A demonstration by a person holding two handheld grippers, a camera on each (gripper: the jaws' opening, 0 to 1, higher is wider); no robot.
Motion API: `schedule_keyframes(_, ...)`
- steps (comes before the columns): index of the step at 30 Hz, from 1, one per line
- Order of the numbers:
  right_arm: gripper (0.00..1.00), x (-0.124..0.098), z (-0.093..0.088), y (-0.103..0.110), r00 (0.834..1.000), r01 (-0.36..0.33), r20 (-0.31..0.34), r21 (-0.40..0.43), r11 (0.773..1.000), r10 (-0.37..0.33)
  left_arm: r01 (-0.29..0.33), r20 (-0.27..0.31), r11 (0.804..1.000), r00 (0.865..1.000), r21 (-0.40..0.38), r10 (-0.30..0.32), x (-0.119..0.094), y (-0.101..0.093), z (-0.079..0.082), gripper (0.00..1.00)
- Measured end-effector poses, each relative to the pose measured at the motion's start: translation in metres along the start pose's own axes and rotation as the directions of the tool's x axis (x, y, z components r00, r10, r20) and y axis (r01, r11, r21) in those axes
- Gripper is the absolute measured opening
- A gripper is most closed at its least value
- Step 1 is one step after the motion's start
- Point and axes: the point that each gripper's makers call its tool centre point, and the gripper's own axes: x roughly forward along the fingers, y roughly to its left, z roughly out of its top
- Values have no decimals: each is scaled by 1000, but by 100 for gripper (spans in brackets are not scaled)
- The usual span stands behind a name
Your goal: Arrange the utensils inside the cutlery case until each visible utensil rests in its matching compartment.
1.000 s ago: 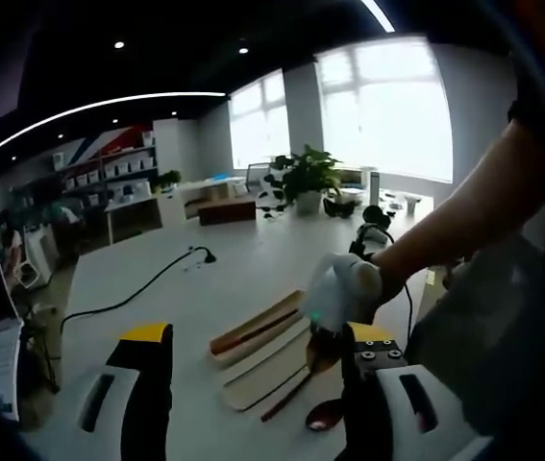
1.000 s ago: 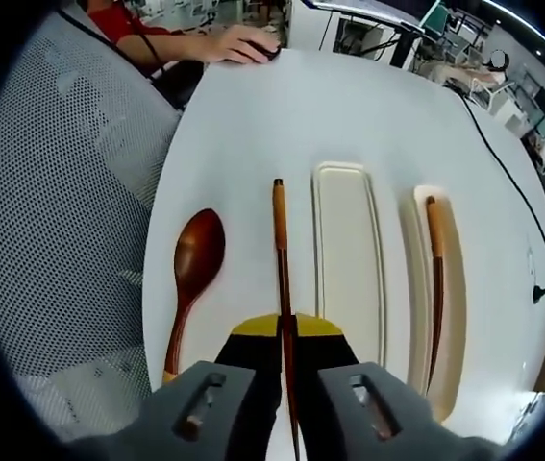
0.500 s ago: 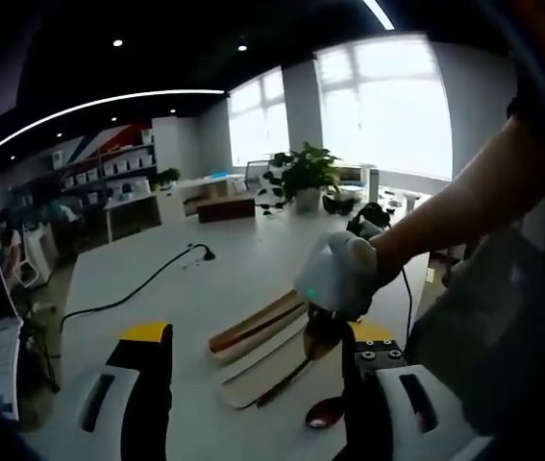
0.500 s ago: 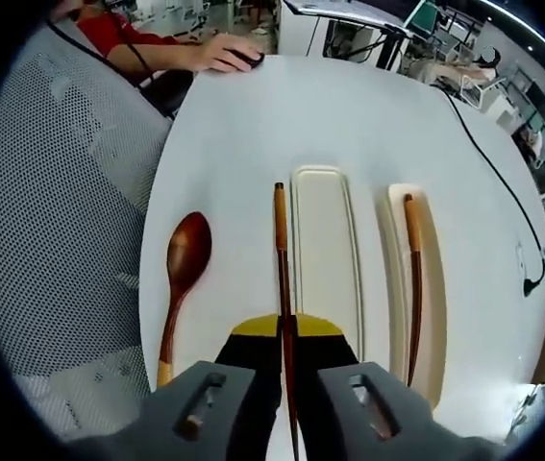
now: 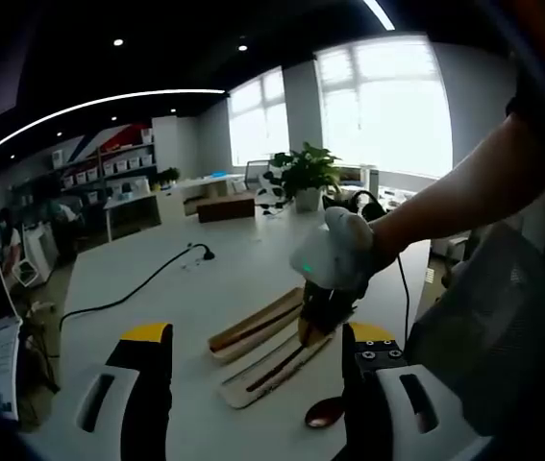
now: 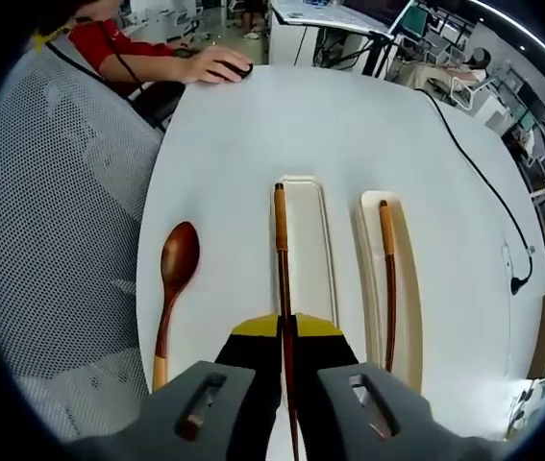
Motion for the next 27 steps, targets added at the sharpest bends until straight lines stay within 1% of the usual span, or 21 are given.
schedule_keyframes(4,0,-3,1,-7,1000,14,11,16,1000,-14,2,-3,1000,1000,2,-2,0,0,-1,74)
schedule_keyframes(14,0,-10,4,-21,999,41,19,16,999,-41,0,-1,1000,1000,-1,0,0,0,0,74)
schedule_keyframes(17,0,-10,3,-26,999,53,9,8,999,-53,2,-3,1000,1000,3,-2,1,-1,0,74)
schedule_keyframes(20,0,-10,2,-32,998,60,2,20,998,-60,3,-5,1000,1000,4,-3,0,-1,0,74)
schedule_keyframes(27,0,-13,3,-48,996,89,0,25,996,-89,-1,-2,1000,1000,-2,1,0,1,0,74)
